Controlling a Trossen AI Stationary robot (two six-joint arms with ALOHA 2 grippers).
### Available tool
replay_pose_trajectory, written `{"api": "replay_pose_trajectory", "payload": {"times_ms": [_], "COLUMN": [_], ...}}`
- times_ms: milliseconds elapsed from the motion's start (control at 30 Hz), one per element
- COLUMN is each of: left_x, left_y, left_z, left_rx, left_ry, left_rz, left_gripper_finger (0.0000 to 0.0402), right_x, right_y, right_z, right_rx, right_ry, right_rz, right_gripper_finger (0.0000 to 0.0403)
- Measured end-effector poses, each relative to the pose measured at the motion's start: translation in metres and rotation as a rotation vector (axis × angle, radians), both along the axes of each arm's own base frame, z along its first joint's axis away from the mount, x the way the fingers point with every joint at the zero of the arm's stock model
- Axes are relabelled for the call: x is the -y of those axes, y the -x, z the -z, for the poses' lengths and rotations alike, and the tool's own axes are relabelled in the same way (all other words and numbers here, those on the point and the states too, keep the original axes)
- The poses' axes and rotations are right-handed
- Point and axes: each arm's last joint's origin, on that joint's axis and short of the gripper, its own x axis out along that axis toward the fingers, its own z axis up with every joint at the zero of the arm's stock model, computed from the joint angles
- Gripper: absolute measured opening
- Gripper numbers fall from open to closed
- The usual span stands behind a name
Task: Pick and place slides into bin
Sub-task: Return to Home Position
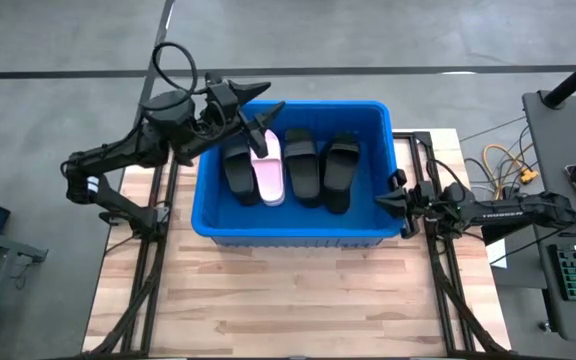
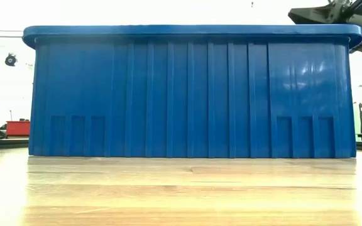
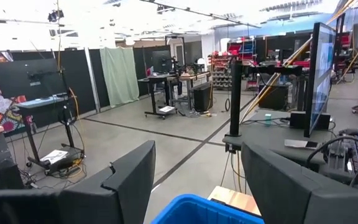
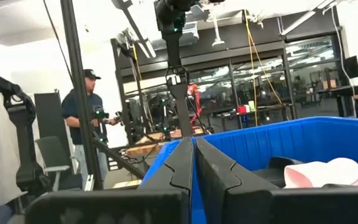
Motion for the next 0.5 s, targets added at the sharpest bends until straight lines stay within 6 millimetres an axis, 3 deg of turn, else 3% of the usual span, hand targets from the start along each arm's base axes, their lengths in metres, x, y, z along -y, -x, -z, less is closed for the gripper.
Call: {"api": "replay_pose_trajectory", "payload": {"times_ms": [233, 500], "left_x": [0.000, 0.001], "left_y": [-0.001, -0.002], "left_z": [0.001, 0.002], "left_rx": [-0.007, -0.020], "left_ry": [0.000, -0.010], "left_rz": [0.004, 0.025], "left_gripper_finger": [0.0223, 0.0223], "right_x": [-0.002, -0.002], "right_y": [0.001, 0.016], "right_z": [0.001, -0.007], "right_rx": [-0.012, 0.089], "right_ry": [0.010, -0.004], "right_rz": [-0.056, -0.048], "right_gripper_finger": [0.0008, 0.0008]}}
